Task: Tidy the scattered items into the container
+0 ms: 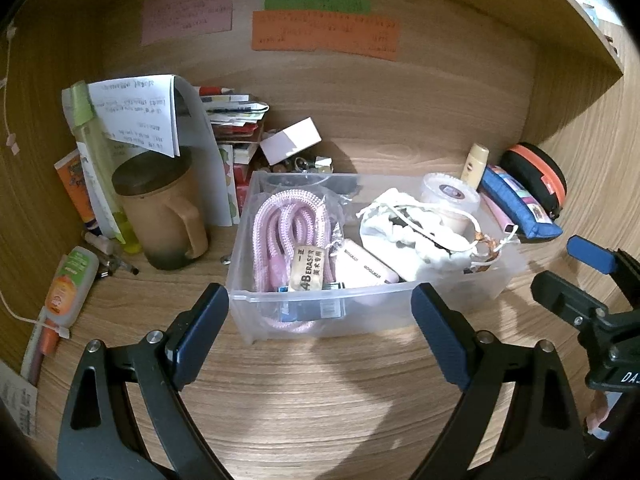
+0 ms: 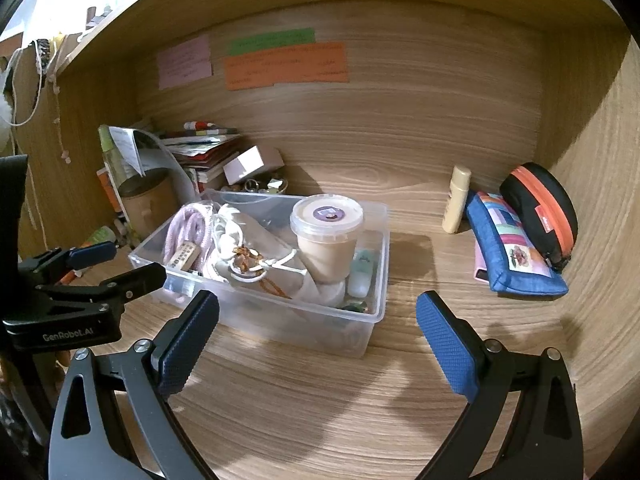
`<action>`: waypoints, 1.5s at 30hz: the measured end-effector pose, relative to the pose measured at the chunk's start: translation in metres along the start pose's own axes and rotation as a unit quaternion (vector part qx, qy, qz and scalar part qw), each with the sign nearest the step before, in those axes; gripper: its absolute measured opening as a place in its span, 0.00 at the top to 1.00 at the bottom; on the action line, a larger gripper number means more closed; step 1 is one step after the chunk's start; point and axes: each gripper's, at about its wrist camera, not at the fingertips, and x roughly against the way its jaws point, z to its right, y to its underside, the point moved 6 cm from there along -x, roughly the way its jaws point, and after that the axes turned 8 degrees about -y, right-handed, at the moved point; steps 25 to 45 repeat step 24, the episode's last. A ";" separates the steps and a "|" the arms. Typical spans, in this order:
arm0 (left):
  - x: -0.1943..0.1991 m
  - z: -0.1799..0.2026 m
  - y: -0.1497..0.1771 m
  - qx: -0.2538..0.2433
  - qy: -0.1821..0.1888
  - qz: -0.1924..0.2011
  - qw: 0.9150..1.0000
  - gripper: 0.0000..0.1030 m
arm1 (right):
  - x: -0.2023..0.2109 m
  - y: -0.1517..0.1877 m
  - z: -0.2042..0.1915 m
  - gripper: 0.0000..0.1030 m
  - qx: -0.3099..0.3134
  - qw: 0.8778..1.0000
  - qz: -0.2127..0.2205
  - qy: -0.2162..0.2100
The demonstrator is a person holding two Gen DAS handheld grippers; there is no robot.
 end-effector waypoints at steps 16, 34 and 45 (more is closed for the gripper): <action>0.000 0.004 0.000 -0.006 0.003 0.001 1.000 0.09 | -0.003 0.000 -0.002 0.04 -0.001 1.000 -0.005 -0.004; 0.005 0.009 -0.001 -0.018 0.001 0.018 1.000 0.09 | -0.004 0.001 -0.002 0.04 -0.001 1.000 -0.007 -0.004; 0.005 0.009 -0.001 -0.018 0.001 0.018 1.000 0.09 | -0.004 0.001 -0.002 0.04 -0.001 1.000 -0.007 -0.004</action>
